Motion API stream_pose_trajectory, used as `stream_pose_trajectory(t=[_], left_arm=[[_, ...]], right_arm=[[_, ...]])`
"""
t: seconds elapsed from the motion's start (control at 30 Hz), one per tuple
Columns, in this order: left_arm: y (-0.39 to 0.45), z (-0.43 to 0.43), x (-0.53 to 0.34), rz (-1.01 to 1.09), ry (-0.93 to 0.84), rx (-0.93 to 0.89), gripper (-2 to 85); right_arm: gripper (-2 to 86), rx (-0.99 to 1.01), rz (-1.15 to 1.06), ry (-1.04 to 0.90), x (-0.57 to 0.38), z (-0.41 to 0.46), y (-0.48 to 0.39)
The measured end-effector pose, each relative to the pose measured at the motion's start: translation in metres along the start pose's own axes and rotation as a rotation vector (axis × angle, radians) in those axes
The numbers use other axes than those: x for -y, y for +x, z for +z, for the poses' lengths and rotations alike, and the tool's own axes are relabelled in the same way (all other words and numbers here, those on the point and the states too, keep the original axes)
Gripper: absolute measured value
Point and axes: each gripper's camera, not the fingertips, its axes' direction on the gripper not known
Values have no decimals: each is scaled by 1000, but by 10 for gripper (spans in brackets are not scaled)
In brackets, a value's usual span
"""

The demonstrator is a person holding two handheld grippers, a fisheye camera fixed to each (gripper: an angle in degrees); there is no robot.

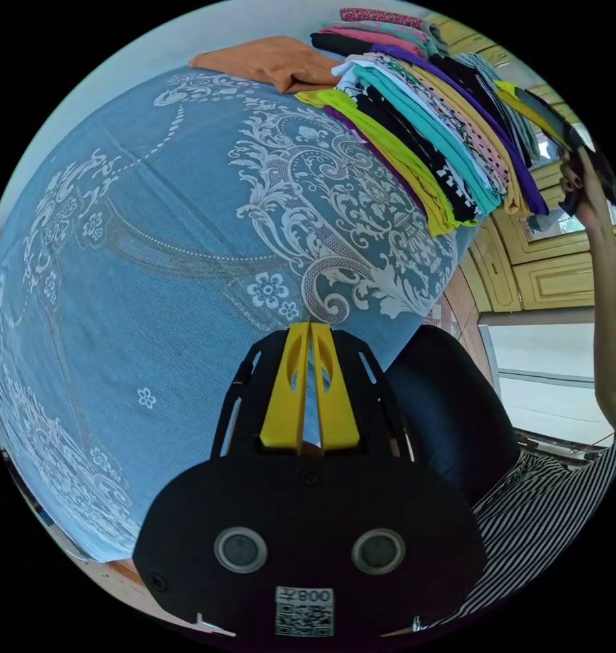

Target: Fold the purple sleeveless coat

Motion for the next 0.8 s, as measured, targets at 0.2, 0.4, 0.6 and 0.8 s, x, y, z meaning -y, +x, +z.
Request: stream_pose_trajectory(t=[0.2,0.4,0.6,0.8], left_arm=[[12,16,-7,1,-20,26,2],[17,32,-19,4,-5,35,2],[9,49,-34,-12,17,4,3],[-2,60,-46,-15,37,-76,2]], right_arm=[[118,-145,-93,-72,13,18,-14],[96,-285,-79,-151,2,31,7],[33,-198,21,-61,-31,-7,52],[20,-19,150,34,-71,-65,106]])
